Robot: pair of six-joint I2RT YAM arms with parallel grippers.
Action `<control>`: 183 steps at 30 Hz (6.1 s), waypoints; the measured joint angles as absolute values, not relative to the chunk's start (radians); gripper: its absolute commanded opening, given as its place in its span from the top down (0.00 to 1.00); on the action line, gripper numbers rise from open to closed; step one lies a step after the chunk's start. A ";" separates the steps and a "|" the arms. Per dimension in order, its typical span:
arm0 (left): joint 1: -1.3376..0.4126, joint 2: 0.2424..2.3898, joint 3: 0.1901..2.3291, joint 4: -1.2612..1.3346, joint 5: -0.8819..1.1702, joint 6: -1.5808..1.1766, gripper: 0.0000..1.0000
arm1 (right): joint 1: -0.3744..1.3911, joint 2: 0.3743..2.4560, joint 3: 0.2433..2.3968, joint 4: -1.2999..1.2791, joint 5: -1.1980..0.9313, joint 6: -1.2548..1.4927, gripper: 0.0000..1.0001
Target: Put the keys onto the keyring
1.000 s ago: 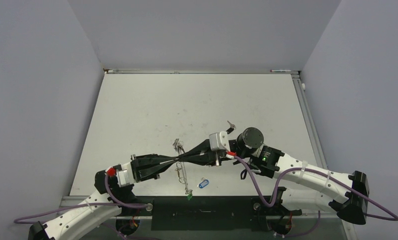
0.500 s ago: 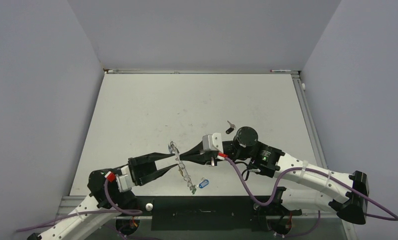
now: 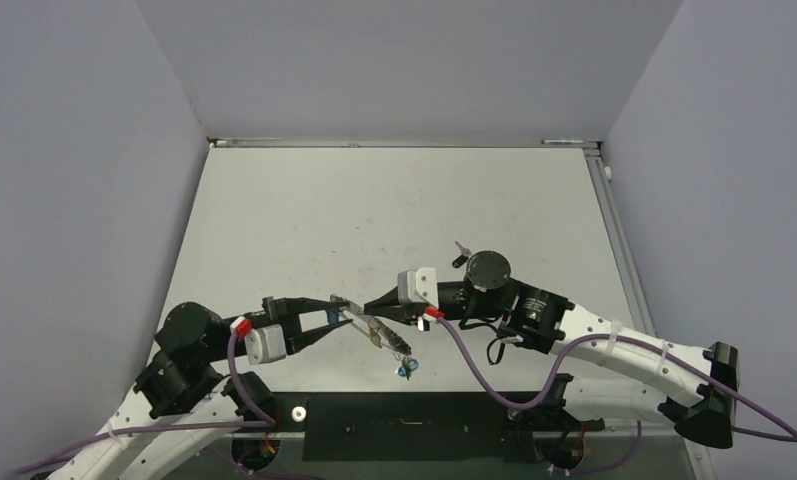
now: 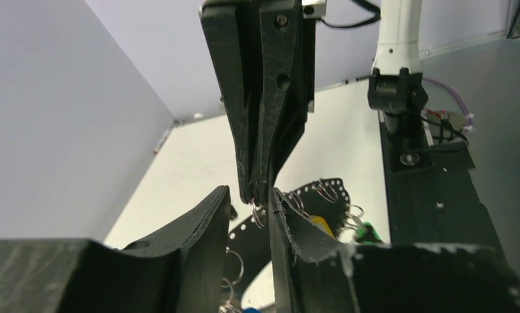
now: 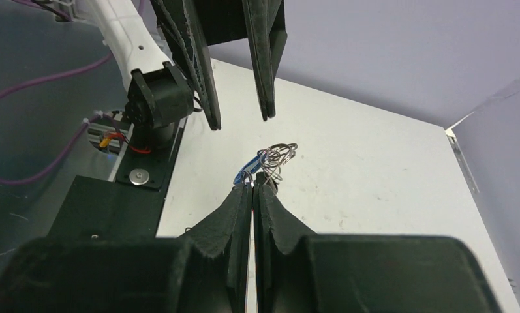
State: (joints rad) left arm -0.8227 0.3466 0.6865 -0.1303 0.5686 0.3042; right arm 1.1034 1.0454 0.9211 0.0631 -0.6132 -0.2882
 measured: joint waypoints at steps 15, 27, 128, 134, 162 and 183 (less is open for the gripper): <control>-0.823 0.474 0.741 -0.309 0.516 0.237 0.80 | 1.185 1.087 1.006 -0.117 -0.425 -0.416 0.95; -0.823 0.477 0.739 -0.318 0.453 0.228 0.73 | 1.207 1.102 1.007 -0.152 -0.369 -0.439 0.95; -0.822 0.312 0.233 0.566 0.537 -0.020 1.00 | 1.053 1.003 0.978 -0.057 -0.638 -0.292 0.72; -0.816 0.316 0.210 0.666 0.543 -0.076 1.00 | 1.053 1.037 0.992 -0.101 -0.728 -0.282 0.75; -0.797 0.361 0.222 0.549 0.528 -0.045 1.00 | 1.087 1.132 1.034 -0.100 -0.656 -0.282 0.71; -0.784 0.353 0.222 0.580 0.528 -0.076 1.00 | 1.080 1.034 1.004 -0.109 -0.587 -0.287 0.73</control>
State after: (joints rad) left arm -0.7841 0.3534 0.2218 0.5804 0.5282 -0.0761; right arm 1.0798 1.0340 1.0039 -0.1089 -0.5869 -0.2871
